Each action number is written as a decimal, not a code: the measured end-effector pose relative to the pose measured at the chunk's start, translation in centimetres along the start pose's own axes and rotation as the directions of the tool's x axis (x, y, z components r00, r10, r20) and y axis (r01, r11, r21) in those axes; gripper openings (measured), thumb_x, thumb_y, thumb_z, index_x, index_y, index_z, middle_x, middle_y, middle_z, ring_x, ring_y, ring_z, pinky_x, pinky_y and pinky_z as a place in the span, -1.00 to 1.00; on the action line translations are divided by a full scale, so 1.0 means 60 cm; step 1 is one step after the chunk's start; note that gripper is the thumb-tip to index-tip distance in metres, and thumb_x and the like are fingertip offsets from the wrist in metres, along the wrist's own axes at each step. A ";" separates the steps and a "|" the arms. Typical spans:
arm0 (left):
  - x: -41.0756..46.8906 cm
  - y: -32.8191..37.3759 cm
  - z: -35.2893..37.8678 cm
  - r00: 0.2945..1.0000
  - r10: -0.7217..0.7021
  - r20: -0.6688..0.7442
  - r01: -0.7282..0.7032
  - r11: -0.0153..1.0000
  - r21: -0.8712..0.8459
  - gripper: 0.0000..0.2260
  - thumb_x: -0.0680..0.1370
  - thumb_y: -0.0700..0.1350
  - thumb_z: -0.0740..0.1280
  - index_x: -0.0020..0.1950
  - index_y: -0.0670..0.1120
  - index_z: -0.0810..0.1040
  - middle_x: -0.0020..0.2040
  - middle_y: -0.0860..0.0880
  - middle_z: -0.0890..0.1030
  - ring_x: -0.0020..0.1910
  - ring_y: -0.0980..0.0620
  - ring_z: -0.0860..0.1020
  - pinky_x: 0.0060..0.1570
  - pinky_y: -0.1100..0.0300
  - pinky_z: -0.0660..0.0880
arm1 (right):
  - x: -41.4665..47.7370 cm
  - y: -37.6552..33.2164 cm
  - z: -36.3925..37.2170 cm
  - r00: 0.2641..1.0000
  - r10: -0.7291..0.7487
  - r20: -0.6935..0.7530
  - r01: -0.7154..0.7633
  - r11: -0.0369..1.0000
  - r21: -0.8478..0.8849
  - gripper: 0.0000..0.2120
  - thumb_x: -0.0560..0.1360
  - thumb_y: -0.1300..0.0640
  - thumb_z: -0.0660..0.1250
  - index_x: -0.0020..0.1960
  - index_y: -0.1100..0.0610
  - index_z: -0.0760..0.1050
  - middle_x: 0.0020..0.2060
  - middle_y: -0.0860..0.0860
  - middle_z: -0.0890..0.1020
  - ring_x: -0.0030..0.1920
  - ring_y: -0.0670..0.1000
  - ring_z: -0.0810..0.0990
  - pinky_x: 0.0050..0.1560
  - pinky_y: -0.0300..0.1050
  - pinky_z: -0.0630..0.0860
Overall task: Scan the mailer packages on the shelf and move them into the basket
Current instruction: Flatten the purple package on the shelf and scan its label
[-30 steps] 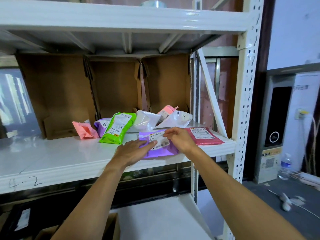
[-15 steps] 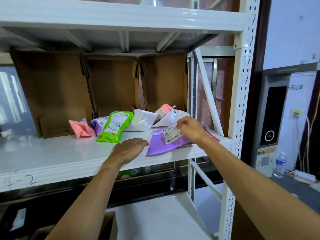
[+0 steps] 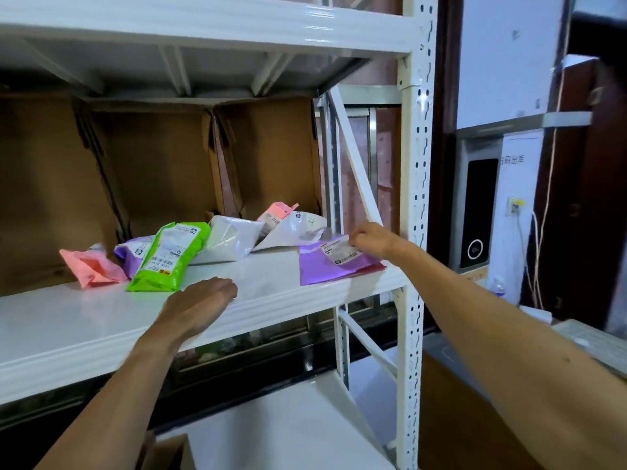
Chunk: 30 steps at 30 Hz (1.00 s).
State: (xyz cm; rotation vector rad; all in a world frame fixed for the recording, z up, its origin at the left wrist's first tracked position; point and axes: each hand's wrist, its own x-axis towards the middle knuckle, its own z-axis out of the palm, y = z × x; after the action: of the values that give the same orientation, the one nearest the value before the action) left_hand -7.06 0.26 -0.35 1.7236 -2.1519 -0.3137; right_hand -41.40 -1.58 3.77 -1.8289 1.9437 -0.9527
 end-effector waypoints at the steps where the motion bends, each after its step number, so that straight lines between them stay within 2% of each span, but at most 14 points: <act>1: 0.003 -0.001 0.001 1.000 0.009 -0.004 -0.009 1.000 0.020 -0.78 0.52 0.16 0.04 -0.06 0.18 0.44 0.11 0.13 0.54 0.18 -0.03 0.47 0.20 -0.04 0.35 | 0.003 0.006 0.003 1.000 0.005 0.031 -0.004 0.999 -0.046 -0.72 0.61 0.13 0.22 0.25 0.23 0.50 0.17 0.17 0.58 0.07 0.10 0.59 0.13 0.08 0.57; 4: 0.001 0.008 0.001 1.000 -0.007 -0.014 0.008 0.998 0.062 -0.89 0.66 0.04 0.10 0.02 0.14 0.41 0.37 0.02 0.46 0.36 -0.07 0.39 0.24 0.05 0.25 | 0.008 0.020 0.018 0.997 0.010 0.072 0.008 0.971 -0.239 -0.67 0.61 0.05 0.21 0.30 0.18 0.47 0.20 0.14 0.58 0.15 0.12 0.54 0.21 0.06 0.49; 7: 0.000 0.010 0.002 1.000 -0.023 -0.007 0.023 0.999 0.047 -0.93 0.66 0.03 0.12 0.02 0.17 0.37 0.41 0.01 0.45 0.39 -0.05 0.36 0.23 0.07 0.23 | 0.015 0.016 0.036 0.998 -0.055 0.010 0.054 0.905 -0.423 -0.59 0.61 0.02 0.14 0.40 0.14 0.39 0.35 0.14 0.50 0.34 0.22 0.44 0.39 0.19 0.37; 10: -0.004 0.012 0.002 0.999 -0.042 -0.001 0.042 0.998 0.036 -0.93 0.65 0.05 0.13 0.01 0.17 0.38 0.41 0.04 0.45 0.39 -0.04 0.36 0.18 0.08 0.22 | 0.018 -0.003 0.061 0.986 -0.157 0.054 0.164 0.870 -0.466 -0.52 0.65 -0.07 0.04 0.49 0.11 0.30 0.47 0.11 0.39 0.47 0.19 0.33 0.49 0.18 0.22; 13: 0.000 0.007 0.001 0.999 -0.050 0.004 0.050 0.999 0.014 -0.91 0.64 0.08 0.13 0.01 0.19 0.42 0.43 0.05 0.44 0.40 -0.03 0.36 0.23 0.06 0.23 | 0.023 -0.003 0.087 0.980 -0.174 0.094 0.197 0.826 -0.528 -0.53 0.63 -0.16 0.00 0.30 0.12 0.43 0.34 0.12 0.51 0.35 0.16 0.45 0.42 0.16 0.32; 15: 0.002 -0.002 0.001 0.998 -0.056 0.001 0.056 0.998 -0.001 -0.69 0.57 0.18 0.12 0.29 0.25 0.46 0.52 0.13 0.34 0.49 0.01 0.29 0.34 0.05 0.21 | 0.026 0.002 0.096 0.985 -0.151 0.089 0.175 0.819 -0.547 -0.60 0.61 -0.14 0.00 0.12 0.12 0.45 0.24 0.13 0.56 0.27 0.16 0.49 0.36 0.13 0.37; 17: 0.002 -0.007 0.002 0.998 -0.066 -0.017 0.066 0.998 -0.006 -0.52 0.54 0.24 0.11 0.47 0.25 0.35 0.58 0.18 0.23 0.54 0.04 0.21 0.41 0.06 0.17 | 0.033 0.006 0.095 0.989 -0.134 0.068 0.149 0.829 -0.539 -0.67 0.60 -0.13 0.01 0.01 0.09 0.39 0.19 0.12 0.57 0.24 0.15 0.50 0.34 0.13 0.39; 18: 0.002 -0.008 0.003 0.997 -0.068 -0.024 0.067 0.998 -0.008 -0.51 0.55 0.24 0.11 0.48 0.25 0.34 0.58 0.19 0.21 0.55 0.05 0.20 0.42 0.07 0.15 | 0.038 0.006 0.092 0.991 -0.115 0.065 0.132 0.832 -0.538 -0.67 0.59 -0.14 0.02 0.03 0.09 0.40 0.21 0.12 0.56 0.26 0.15 0.50 0.35 0.14 0.37; 20: 0.002 -0.008 0.004 0.997 -0.068 -0.019 0.068 0.998 -0.017 -0.48 0.52 0.26 0.11 0.49 0.26 0.33 0.58 0.19 0.20 0.55 0.06 0.19 0.43 0.08 0.14 | 0.045 0.012 0.087 0.994 -0.073 0.085 0.107 0.838 -0.535 -0.56 0.58 -0.16 0.02 0.23 0.11 0.43 0.37 0.12 0.48 0.39 0.16 0.40 0.43 0.21 0.28; 23: -0.001 -0.006 0.003 0.997 -0.075 -0.015 0.074 0.996 -0.042 -0.44 0.47 0.28 0.09 0.48 0.26 0.34 0.58 0.19 0.22 0.55 0.07 0.20 0.42 0.09 0.14 | 0.054 0.020 0.087 0.990 -0.019 0.143 0.095 0.828 -0.552 -0.41 0.59 -0.18 -0.03 0.56 0.02 0.18 0.59 0.04 0.16 0.58 0.15 0.08 0.50 0.36 0.02; 25: -0.002 -0.006 0.002 0.997 -0.078 -0.019 0.077 0.996 -0.045 -0.46 0.48 0.28 0.11 0.47 0.26 0.35 0.57 0.20 0.23 0.55 0.07 0.20 0.42 0.09 0.15 | 0.058 0.020 0.087 0.984 -0.002 0.178 0.106 0.811 -0.576 -0.35 0.57 -0.23 -0.09 0.61 -0.02 0.05 0.62 0.00 0.03 0.61 0.14 -0.05 0.50 0.40 -0.06; 27: -0.004 -0.002 0.001 0.997 -0.079 -0.021 0.078 0.996 -0.041 -0.50 0.53 0.25 0.14 0.47 0.25 0.35 0.57 0.19 0.23 0.54 0.05 0.20 0.41 0.09 0.16 | 0.060 0.022 0.084 0.980 0.001 0.200 0.118 0.805 -0.581 -0.28 0.53 -0.28 -0.16 0.62 -0.01 0.02 0.62 0.01 0.02 0.61 0.13 -0.07 0.51 0.38 -0.03; 30: -0.012 0.003 -0.003 0.995 -0.098 -0.030 0.097 0.994 -0.042 -0.53 0.57 0.22 0.16 0.49 0.24 0.35 0.57 0.19 0.22 0.55 0.07 0.18 0.42 0.12 0.13 | 0.060 0.021 0.084 0.979 0.003 0.205 0.120 0.805 -0.581 -0.32 0.57 -0.29 -0.16 0.61 0.00 0.03 0.62 0.02 0.03 0.61 0.14 -0.05 0.51 0.37 -0.02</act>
State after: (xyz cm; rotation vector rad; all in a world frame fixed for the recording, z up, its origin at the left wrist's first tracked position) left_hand -7.02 1.04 -0.25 1.8019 -2.0287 -0.3506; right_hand -39.70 -6.40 0.08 -2.2069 2.2224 -0.1421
